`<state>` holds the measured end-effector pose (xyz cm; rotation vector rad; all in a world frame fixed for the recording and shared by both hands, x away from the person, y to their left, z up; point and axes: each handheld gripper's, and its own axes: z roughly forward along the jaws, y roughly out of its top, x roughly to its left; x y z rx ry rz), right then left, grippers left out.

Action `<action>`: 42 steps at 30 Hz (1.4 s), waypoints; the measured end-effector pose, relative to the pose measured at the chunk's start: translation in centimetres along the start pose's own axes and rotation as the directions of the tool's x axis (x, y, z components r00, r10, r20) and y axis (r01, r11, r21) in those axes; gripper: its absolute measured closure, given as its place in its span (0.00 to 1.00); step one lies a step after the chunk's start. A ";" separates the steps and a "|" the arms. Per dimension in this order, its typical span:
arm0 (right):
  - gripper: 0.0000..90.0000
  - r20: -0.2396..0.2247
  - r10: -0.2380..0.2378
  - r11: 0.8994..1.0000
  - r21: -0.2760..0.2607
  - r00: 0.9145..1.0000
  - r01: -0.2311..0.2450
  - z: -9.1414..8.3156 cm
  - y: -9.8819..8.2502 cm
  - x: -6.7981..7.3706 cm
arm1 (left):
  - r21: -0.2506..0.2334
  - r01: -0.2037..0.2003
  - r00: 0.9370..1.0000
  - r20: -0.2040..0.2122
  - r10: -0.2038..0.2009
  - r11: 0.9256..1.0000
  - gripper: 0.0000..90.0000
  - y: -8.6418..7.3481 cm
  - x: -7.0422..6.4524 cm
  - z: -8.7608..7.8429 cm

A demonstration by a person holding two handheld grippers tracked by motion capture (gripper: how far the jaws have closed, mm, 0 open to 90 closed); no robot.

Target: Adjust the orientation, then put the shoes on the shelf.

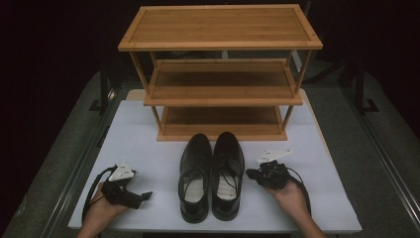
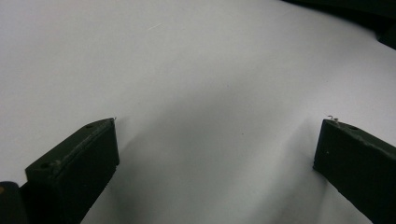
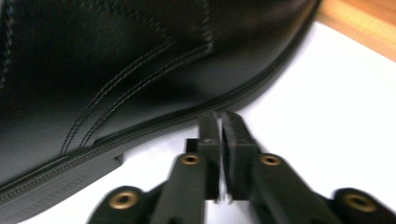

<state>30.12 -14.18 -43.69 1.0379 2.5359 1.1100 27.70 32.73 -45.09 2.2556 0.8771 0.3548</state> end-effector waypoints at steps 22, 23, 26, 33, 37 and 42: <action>0.45 -0.029 0.036 0.993 -0.113 0.999 -0.039 -5.2 2.5 0.7 | -0.133 -0.014 0.994 0.105 0.028 0.991 0.14 6.7 -2.3 -3.8; 0.45 -0.038 0.036 0.993 -0.115 0.999 -0.040 -5.3 2.7 0.8 | -0.138 -0.017 0.993 0.112 0.033 0.990 0.16 7.2 -2.4 -3.8; 0.45 -0.054 0.024 0.991 -0.128 0.998 -0.030 -5.5 3.3 1.2 | -0.147 -0.035 0.988 0.141 0.056 0.989 0.18 8.6 -2.9 -3.8; 0.44 -0.081 -0.010 0.989 -0.150 0.997 -0.003 -5.2 5.1 2.1 | -0.178 -0.079 0.981 0.163 0.108 0.981 0.21 11.6 -3.8 -2.9; 0.44 -0.095 -0.032 0.987 -0.159 0.995 0.017 -4.5 6.0 2.6 | -0.190 -0.089 0.976 0.179 0.123 0.978 0.21 12.8 -4.1 -2.0; 0.44 -0.102 -0.047 0.988 -0.148 0.994 0.032 -3.6 7.0 3.0 | -0.180 -0.104 0.971 0.196 0.139 0.978 0.21 14.1 -4.5 -0.6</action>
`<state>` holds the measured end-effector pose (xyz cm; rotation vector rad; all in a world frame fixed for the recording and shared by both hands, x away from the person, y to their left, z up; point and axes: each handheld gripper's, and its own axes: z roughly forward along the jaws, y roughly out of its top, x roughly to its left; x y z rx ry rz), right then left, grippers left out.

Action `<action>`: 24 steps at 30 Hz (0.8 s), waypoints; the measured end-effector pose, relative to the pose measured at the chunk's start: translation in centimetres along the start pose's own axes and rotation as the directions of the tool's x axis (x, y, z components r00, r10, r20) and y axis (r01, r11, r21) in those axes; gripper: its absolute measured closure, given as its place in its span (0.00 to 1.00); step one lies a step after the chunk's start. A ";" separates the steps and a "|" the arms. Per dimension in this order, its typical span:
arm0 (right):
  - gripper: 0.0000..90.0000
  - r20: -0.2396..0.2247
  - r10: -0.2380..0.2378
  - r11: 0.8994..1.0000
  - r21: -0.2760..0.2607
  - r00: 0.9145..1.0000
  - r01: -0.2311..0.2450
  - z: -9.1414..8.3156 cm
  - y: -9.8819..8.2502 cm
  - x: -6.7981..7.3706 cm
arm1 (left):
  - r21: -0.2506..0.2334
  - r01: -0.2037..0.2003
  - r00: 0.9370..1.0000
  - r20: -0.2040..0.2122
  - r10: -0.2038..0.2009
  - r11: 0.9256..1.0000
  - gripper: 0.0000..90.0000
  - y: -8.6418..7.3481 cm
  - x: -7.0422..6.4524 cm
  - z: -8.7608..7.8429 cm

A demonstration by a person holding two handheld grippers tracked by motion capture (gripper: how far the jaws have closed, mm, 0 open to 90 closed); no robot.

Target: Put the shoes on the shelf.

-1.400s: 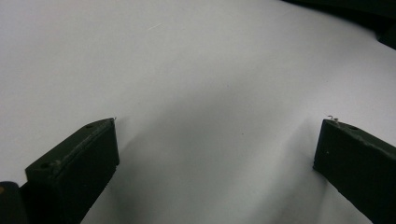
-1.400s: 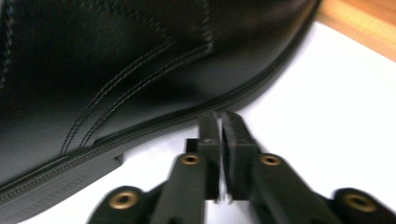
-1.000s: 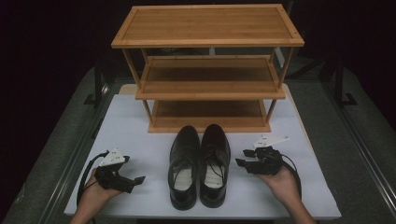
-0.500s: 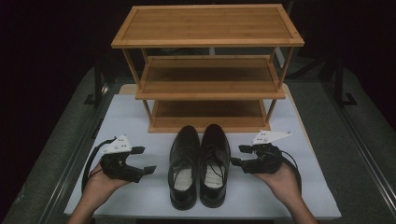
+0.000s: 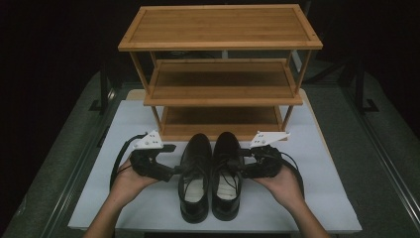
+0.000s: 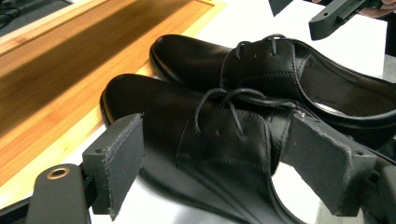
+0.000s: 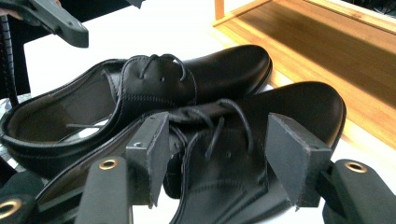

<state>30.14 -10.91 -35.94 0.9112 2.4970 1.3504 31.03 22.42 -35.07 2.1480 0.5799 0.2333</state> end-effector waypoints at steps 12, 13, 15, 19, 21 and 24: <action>0.44 -0.002 0.008 1.000 0.028 1.000 -0.008 1.6 -0.6 -0.2 | 0.042 -0.008 1.000 0.022 0.007 0.999 0.21 -0.5 -0.3 2.5; 0.44 -0.001 0.012 0.999 0.032 1.000 -0.012 1.6 -0.6 -0.1 | 0.045 -0.007 1.000 0.021 0.006 0.999 0.21 -0.5 -0.4 2.6; 0.45 0.003 0.012 0.999 0.037 1.000 -0.012 1.6 -0.8 -0.1 | 0.048 -0.011 1.000 0.029 0.009 0.999 0.21 -0.6 -0.5 2.9; 0.51 -0.005 0.010 0.998 0.059 1.000 -0.010 2.1 -1.2 0.0 | 0.053 -0.026 0.996 0.083 0.022 0.998 0.36 -0.8 -1.0 3.4; 0.56 -0.005 -0.001 0.997 0.072 1.000 0.001 2.3 -1.5 0.2 | 0.055 -0.044 0.996 0.086 0.039 0.997 0.45 -0.8 -1.2 3.4; 0.62 0.004 -0.003 0.998 0.070 1.000 0.003 2.4 -1.8 0.3 | 0.062 -0.034 0.996 0.080 0.029 0.997 0.52 -0.9 -1.1 3.3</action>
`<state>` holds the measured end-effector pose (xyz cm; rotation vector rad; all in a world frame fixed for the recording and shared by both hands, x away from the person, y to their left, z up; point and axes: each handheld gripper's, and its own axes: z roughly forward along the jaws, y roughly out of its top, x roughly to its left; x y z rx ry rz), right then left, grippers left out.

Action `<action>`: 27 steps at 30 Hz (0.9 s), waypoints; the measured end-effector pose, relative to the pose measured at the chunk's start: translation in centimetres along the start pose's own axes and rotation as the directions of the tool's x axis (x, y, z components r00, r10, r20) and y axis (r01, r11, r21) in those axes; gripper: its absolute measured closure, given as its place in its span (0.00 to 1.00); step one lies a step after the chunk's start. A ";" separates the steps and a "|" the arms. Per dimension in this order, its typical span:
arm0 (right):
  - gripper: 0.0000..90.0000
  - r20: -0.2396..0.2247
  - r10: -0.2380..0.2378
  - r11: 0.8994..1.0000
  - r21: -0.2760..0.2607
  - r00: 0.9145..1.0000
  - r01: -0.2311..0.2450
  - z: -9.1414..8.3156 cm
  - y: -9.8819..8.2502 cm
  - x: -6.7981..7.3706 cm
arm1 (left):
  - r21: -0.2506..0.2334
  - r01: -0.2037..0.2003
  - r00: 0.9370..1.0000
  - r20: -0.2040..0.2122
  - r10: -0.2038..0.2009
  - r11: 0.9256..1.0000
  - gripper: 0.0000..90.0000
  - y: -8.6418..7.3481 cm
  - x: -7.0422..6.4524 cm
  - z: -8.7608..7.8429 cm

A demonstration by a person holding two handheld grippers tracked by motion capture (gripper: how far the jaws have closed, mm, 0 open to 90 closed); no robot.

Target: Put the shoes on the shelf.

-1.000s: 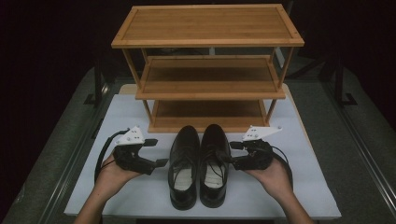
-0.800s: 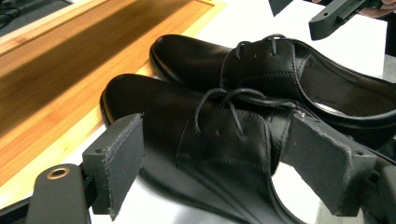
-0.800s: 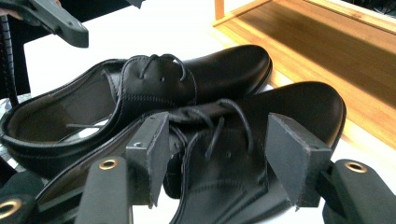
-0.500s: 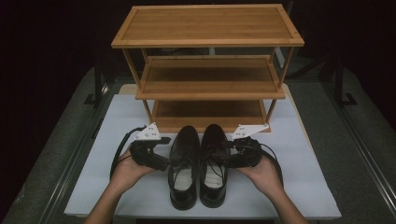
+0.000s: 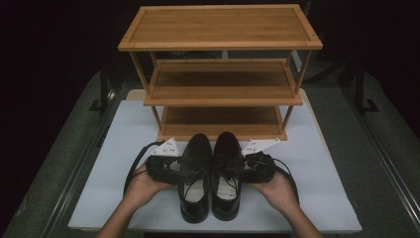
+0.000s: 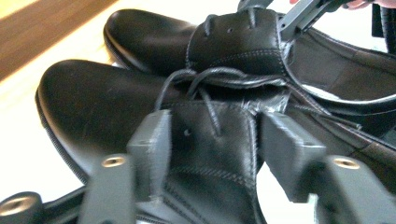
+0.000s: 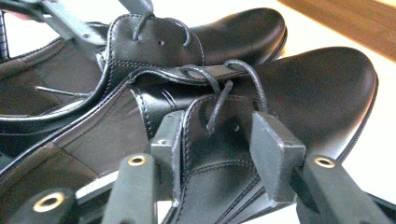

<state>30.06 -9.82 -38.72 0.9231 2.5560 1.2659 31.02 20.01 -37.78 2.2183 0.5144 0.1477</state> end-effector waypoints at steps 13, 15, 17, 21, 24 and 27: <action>0.96 0.041 -0.036 0.999 0.002 0.998 0.036 -0.1 -0.1 1.0 | 0.059 -0.018 0.999 -0.046 0.021 0.998 0.96 0.5 -1.1 -0.4; 0.96 0.044 -0.030 1.000 -0.001 0.999 0.030 -0.2 -0.1 1.0 | 0.050 -0.022 0.998 -0.058 0.025 0.998 0.96 0.4 -1.2 -0.6; 0.96 0.053 -0.021 1.000 -0.012 0.998 0.022 -0.4 -0.1 1.0 | 0.035 -0.011 0.997 -0.070 0.013 0.999 0.96 0.4 -1.2 -0.8; 0.96 0.096 -0.011 0.999 -0.032 0.995 0.014 -0.8 0.0 1.1 | 0.023 -0.010 0.993 -0.118 0.013 1.000 0.97 0.6 -1.6 -1.0; 0.96 0.119 0.002 0.999 -0.047 0.993 0.003 -1.1 0.2 0.7 | 0.017 -0.005 0.989 -0.145 0.007 1.000 0.97 0.8 -1.6 -1.2; 0.97 0.132 0.014 0.999 -0.053 0.991 -0.007 -1.4 0.3 0.2 | 0.004 0.010 0.984 -0.176 -0.009 1.000 0.97 0.9 -1.3 -1.7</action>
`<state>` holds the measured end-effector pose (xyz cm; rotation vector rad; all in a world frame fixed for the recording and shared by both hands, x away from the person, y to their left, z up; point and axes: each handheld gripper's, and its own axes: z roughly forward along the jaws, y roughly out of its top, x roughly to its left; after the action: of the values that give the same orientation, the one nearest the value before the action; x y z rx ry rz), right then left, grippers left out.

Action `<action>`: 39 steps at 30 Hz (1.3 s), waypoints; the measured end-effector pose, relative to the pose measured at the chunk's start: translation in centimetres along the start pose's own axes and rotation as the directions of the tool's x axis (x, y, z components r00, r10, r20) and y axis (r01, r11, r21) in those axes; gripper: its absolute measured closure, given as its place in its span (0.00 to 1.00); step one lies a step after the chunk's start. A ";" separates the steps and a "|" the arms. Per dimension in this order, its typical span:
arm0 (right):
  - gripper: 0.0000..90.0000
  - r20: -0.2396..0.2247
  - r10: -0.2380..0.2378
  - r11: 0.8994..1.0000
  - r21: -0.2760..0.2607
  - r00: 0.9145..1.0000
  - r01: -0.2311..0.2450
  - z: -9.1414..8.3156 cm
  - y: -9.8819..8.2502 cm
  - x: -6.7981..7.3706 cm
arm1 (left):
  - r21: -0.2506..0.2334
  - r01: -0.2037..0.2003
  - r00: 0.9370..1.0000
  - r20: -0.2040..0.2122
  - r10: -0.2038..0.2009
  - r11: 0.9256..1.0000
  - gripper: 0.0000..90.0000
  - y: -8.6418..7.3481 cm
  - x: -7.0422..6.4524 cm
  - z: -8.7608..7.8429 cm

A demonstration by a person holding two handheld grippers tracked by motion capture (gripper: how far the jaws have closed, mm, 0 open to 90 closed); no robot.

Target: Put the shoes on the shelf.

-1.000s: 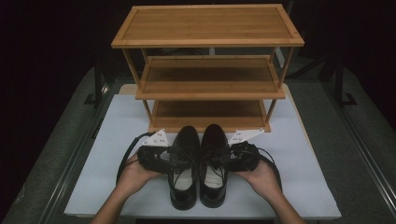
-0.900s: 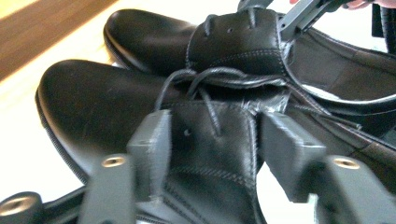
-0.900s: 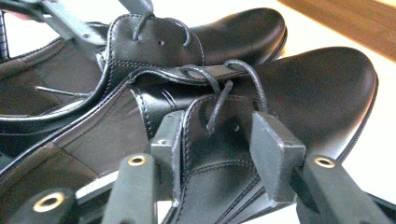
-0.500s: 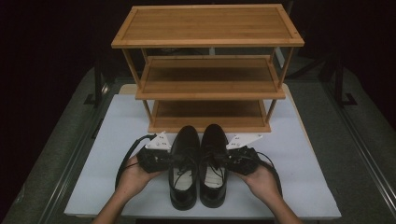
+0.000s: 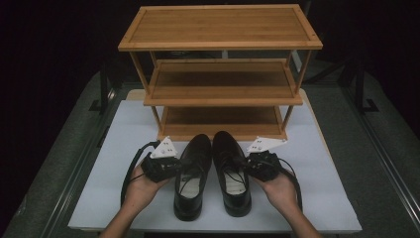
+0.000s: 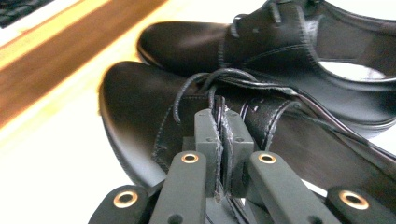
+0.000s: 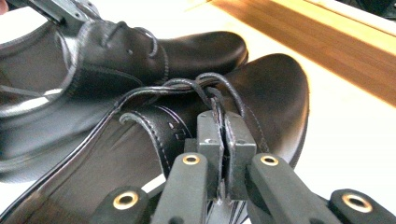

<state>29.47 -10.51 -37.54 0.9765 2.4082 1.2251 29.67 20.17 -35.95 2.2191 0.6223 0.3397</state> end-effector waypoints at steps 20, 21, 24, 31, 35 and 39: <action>0.97 0.056 0.009 0.999 -0.043 0.998 -0.006 -0.8 2.5 -3.8 | -0.084 0.012 0.997 -0.071 -0.018 0.996 0.97 3.1 3.6 0.0; 0.96 0.059 0.010 0.999 -0.045 0.998 -0.007 -0.7 2.6 -4.1 | -0.087 0.009 0.997 -0.076 -0.015 0.996 0.97 3.3 3.9 0.3; 0.96 0.074 0.025 0.998 -0.055 0.997 -0.021 -0.1 2.9 -5.0 | -0.104 0.015 0.996 -0.088 -0.025 0.994 0.97 3.8 4.7 1.1; 0.96 0.109 0.030 0.998 -0.059 0.994 -0.023 1.8 3.8 -7.2 | -0.106 0.011 0.991 -0.128 -0.025 0.994 0.97 4.9 6.7 3.7; 0.96 0.129 0.042 0.997 -0.071 0.991 -0.033 2.9 4.4 -8.4 | -0.105 0.009 0.987 -0.159 -0.025 0.994 0.97 5.5 7.9 5.2; 0.96 0.145 0.048 0.997 -0.073 0.988 -0.038 4.0 4.8 -9.6 | -0.112 0.007 0.982 -0.188 -0.028 0.994 0.97 5.8 8.7 6.7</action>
<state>40.69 -12.52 -36.71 1.0637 2.2278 1.1990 41.81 17.35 -35.59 2.0894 0.7063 0.5680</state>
